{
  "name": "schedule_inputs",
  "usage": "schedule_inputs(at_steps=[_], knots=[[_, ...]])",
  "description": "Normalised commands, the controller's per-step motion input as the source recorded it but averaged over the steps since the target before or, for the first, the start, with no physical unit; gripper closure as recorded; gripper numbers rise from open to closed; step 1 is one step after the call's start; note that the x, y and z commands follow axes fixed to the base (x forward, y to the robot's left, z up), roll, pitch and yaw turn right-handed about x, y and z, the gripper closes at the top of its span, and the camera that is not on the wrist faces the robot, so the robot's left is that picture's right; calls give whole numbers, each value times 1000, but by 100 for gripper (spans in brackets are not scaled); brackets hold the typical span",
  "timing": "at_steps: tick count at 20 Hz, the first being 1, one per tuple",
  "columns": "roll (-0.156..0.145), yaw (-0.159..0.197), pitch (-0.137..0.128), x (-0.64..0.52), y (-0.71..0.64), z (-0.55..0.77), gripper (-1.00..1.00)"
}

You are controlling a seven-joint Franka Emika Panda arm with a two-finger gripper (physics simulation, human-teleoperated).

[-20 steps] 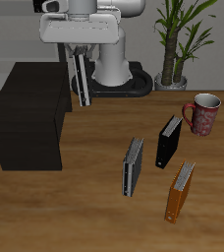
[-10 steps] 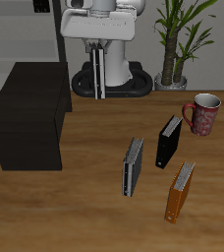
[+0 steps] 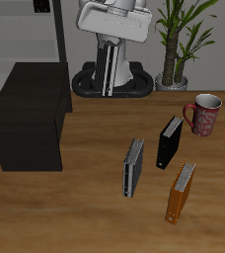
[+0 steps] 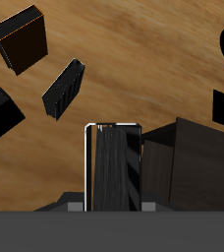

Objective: Place the right striped book flat on top of the shelf

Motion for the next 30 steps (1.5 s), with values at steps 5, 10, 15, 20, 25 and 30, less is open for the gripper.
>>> schedule_inputs(at_steps=[5,10,15,20,25,30], knots=[[-153,-7,1,40,14,4,100],[-96,39,-33,-139,356,27,100],[-77,24,-41,-126,259,146,100],[-137,30,-23,81,138,9,100],[-158,9,-40,110,-90,-13,100],[-127,-15,-5,82,-193,29,100]])
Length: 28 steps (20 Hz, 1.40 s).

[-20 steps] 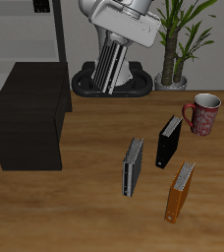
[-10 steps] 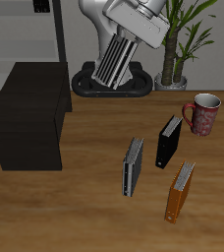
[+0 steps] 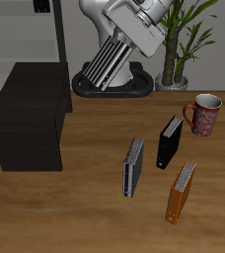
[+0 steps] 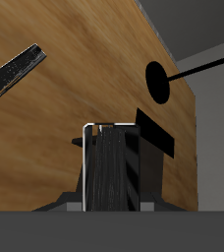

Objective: Place the right striped book flat on top of the shelf

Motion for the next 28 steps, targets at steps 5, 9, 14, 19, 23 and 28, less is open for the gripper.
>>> schedule_inputs(at_steps=[5,9,14,19,23,28], knots=[[-111,-3,-25,135,-276,82,100],[-51,-7,-8,-33,-181,78,100],[-45,-22,23,-111,-147,-27,100],[-43,-12,-27,-25,-142,48,100],[-63,-10,43,61,-276,-72,100],[-41,-5,-30,48,-260,24,100]])
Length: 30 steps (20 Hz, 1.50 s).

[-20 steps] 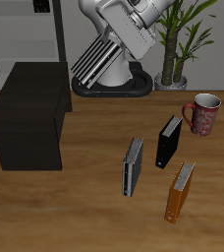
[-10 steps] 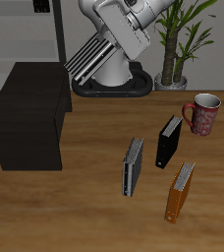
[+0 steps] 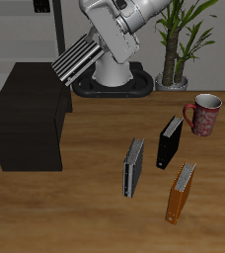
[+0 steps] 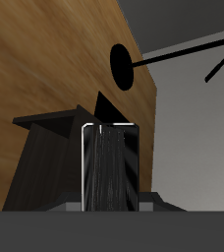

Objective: Place the right striped book flat on top of the shelf

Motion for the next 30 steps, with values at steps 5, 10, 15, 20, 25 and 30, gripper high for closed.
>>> schedule_inputs(at_steps=[5,10,15,20,25,30], knots=[[-41,-11,10,95,-224,-3,100],[-23,-13,11,35,-171,-47,100],[0,5,17,107,-189,-135,100],[5,-25,23,57,-132,-69,100],[-43,-24,57,15,-294,-59,100],[-44,-19,16,-28,-226,-81,100]])
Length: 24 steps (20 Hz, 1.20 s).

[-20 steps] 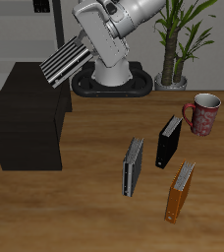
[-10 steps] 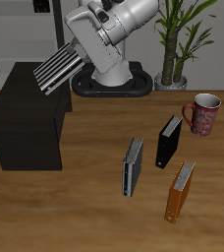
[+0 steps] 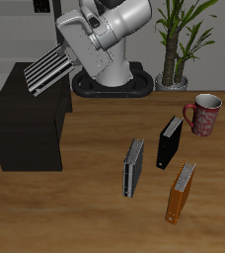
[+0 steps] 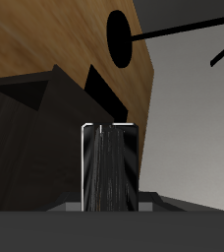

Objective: Place the right striped book flat on top of the shelf

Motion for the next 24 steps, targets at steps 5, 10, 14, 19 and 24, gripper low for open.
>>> schedule_inputs(at_steps=[5,10,14,19,24], knots=[[-16,-26,20,85,-176,-68,100],[5,-78,96,90,-284,-82,100],[76,-176,137,96,-190,-115,-100],[125,-105,105,89,1,-91,-100],[108,-68,45,297,86,2,-100]])
